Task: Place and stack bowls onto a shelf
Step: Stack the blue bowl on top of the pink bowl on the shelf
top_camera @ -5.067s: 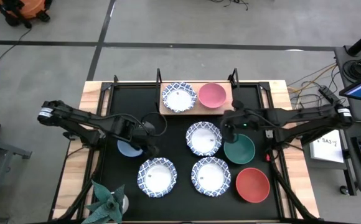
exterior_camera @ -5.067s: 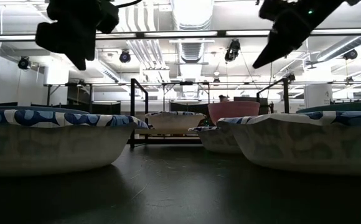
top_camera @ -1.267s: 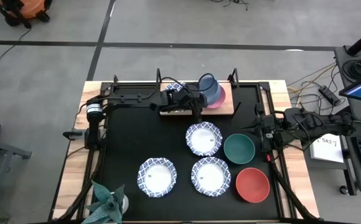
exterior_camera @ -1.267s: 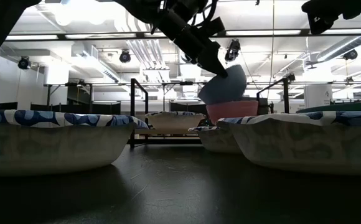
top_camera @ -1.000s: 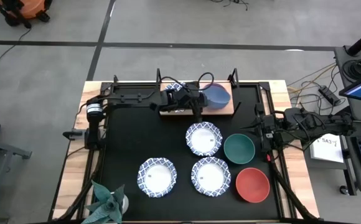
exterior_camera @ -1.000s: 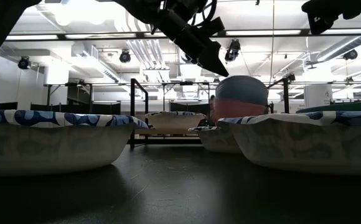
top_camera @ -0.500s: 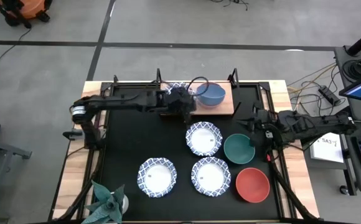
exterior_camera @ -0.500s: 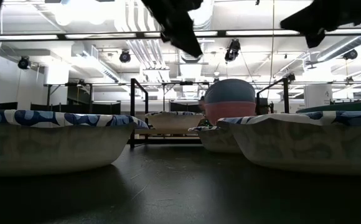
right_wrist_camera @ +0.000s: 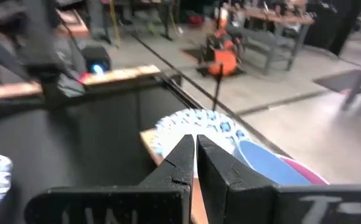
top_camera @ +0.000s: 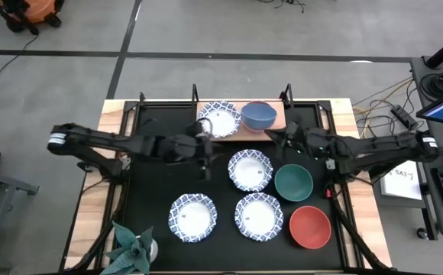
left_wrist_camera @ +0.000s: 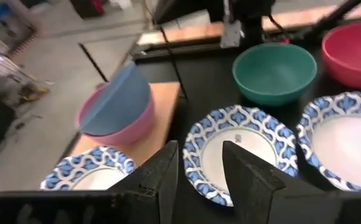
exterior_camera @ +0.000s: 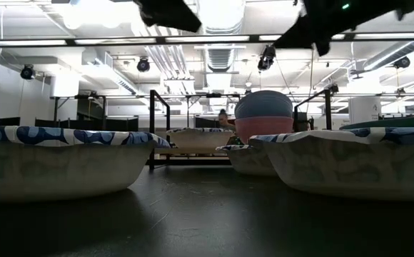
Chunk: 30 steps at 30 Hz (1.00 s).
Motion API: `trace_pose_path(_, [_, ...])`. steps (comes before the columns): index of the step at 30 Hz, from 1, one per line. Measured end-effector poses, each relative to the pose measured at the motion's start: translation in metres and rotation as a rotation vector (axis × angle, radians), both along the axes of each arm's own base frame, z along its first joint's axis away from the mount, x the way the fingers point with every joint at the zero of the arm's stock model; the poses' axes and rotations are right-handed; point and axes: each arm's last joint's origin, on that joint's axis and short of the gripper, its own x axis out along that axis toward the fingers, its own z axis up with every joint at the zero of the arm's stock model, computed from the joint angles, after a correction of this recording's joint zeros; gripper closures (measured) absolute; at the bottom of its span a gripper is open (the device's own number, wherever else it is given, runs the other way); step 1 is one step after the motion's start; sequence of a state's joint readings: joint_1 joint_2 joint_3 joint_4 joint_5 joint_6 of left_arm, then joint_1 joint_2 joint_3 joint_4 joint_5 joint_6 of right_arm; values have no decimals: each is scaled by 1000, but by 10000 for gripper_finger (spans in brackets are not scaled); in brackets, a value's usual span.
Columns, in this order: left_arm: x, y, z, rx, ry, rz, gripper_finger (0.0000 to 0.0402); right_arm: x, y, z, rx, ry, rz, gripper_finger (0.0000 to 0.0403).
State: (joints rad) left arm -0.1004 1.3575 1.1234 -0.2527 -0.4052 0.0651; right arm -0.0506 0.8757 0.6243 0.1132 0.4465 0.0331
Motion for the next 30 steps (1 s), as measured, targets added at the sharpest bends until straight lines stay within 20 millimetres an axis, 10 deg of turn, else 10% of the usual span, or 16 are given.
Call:
trace_pose_path(13, [-57,2,-12,-3,-78,78,293,47,-56,-3,73,73,-220,394])
trace_pose_path(30, [-67,4,-18,16,-73,87,293,66,-72,-48,197,185,-298,394])
